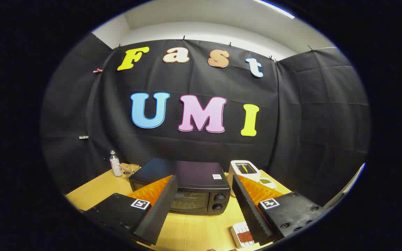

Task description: Open the toaster oven, put the food inside, and close the toaster oven door.

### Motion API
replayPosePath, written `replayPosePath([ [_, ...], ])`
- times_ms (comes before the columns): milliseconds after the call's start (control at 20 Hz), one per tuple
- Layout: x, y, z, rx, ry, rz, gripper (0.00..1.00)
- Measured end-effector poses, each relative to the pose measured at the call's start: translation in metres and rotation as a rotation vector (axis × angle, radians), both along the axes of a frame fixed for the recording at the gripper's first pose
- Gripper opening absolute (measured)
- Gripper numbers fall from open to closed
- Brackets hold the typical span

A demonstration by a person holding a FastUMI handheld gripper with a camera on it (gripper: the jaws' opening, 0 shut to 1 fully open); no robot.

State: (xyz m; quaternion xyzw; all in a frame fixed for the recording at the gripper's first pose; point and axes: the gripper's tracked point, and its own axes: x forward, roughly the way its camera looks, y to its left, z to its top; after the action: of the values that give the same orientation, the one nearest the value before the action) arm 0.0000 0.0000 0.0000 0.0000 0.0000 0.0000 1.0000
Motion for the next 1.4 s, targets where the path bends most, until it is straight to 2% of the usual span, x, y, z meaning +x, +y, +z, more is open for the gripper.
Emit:
replayPosePath([
  [450,0.006,0.017,-0.005,-0.006,0.015,0.027,0.97],
  [1400,0.025,0.039,-0.035,0.038,0.122,0.018,0.98],
])
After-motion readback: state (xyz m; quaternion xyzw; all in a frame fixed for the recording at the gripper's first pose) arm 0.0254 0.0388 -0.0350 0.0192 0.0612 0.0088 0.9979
